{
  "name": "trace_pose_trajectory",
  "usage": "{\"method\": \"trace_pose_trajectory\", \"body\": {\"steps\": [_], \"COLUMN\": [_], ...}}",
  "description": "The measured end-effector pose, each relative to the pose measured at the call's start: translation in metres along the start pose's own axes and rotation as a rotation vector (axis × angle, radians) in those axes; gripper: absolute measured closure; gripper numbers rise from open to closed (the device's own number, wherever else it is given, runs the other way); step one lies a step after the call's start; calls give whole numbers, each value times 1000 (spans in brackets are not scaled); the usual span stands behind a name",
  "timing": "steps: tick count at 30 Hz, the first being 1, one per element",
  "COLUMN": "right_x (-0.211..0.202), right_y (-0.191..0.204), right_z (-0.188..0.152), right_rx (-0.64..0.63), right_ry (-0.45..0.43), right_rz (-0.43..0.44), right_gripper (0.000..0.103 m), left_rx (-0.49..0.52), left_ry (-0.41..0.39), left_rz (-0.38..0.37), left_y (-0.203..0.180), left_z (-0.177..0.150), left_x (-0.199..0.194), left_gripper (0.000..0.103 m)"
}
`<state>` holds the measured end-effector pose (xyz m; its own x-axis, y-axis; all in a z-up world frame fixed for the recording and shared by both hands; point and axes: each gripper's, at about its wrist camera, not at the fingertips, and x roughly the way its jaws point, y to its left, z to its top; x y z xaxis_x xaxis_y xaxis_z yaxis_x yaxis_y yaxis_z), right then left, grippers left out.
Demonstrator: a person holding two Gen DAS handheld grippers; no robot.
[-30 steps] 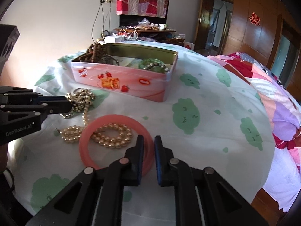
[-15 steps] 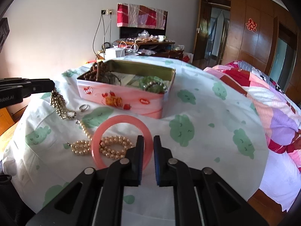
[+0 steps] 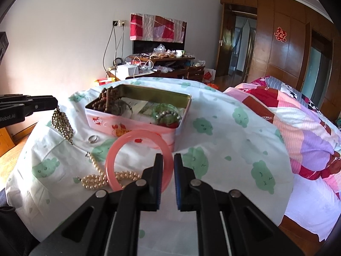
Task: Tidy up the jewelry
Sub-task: 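Grasp the gold bead chain with the left gripper while the right grasps the pink bangle, then carry the gold chain and pink bangle over the tin and open both grippers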
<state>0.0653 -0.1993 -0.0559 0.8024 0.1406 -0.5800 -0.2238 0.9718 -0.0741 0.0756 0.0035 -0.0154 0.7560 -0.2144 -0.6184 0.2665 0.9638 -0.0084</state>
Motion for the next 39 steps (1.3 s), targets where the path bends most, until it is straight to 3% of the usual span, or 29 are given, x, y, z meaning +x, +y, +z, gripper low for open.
{"method": "trace_pose_trajectory", "body": {"steps": [15,39], "right_x": [2,19], "right_y": [-9,-11], "right_z": [34,78], "right_rx": [-17,-66], "right_ry": [-58,-95], "right_rz": [-17,-15], "right_gripper": [91,91], "left_rx": [58,112], "left_ry": [-67,-83], "left_rz": [21,44], "left_y": [-8,-16], "left_z": [40,83], "left_x": [-1,32], "left_gripper": [94,94]}}
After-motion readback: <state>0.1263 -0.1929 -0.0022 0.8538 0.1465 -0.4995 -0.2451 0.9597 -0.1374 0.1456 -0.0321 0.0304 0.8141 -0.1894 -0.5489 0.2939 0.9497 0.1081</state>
